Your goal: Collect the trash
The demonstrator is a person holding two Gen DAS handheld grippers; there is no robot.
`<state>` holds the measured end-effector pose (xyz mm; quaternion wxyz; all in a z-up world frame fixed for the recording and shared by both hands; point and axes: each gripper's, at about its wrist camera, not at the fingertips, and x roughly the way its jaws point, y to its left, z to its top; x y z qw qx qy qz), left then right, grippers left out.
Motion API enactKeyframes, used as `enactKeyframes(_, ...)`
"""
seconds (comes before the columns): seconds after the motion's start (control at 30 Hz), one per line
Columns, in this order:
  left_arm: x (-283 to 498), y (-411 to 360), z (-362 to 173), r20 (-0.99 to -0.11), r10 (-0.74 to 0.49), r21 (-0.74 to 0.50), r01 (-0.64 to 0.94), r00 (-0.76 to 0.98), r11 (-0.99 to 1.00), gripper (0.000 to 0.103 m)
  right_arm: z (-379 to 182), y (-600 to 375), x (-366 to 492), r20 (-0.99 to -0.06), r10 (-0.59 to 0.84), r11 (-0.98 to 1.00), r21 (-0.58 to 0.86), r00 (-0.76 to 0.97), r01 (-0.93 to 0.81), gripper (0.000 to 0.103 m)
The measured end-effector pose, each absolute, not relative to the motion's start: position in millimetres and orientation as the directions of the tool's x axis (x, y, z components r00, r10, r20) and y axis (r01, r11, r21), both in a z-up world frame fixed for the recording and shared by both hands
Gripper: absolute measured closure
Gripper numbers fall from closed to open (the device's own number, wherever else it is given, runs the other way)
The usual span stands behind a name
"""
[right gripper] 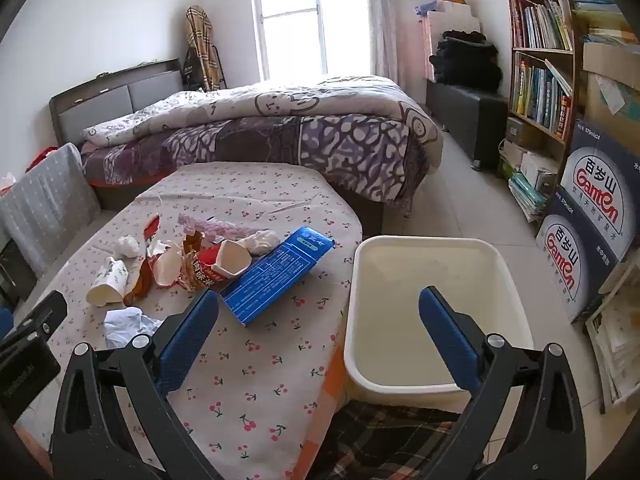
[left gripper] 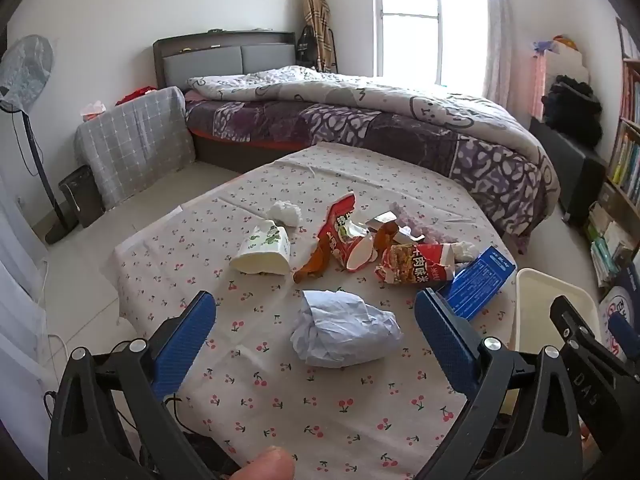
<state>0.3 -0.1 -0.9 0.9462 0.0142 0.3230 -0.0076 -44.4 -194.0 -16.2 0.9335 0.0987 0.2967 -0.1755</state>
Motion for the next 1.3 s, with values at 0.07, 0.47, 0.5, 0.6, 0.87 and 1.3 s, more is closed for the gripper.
enactKeyframes(0.07,1,1,-1,-0.618,-0.012,0.019,0.030,0.786,0.999,0.006,-17,-193,-43,-0.590,-0.272,0.920,0.073,0.760,0.386,0.007)
enactKeyframes(0.47,9,4,-14,-0.643,0.006,0.013,0.004,0.766,1.000,0.006,-23,-194,-44,-0.605,-0.267,0.918,0.077,0.750,0.389,0.007)
enactKeyframes(0.5,8,7,-16,-0.642,0.002,0.008,0.004,0.767,1.000,0.006,-22,-194,-45,-0.606,-0.265,0.918,0.079,0.750,0.389,0.007)
enactKeyframes(0.6,10,7,-18,-0.647,0.002,0.006,0.003,0.762,1.000,0.006,-26,-191,-38,-0.614,-0.263,0.917,0.080,0.745,0.390,0.007)
enactKeyframes(0.87,9,9,-18,-0.648,0.000,0.008,0.007,0.762,1.000,0.006,-30,-189,-37,-0.622,-0.255,0.917,0.087,0.741,0.389,0.007)
enactKeyframes(1.3,8,10,-19,-0.650,0.004,0.005,-0.002,0.760,1.000,0.006,-29,-184,-36,-0.621,-0.247,0.923,0.082,0.743,0.376,0.007)
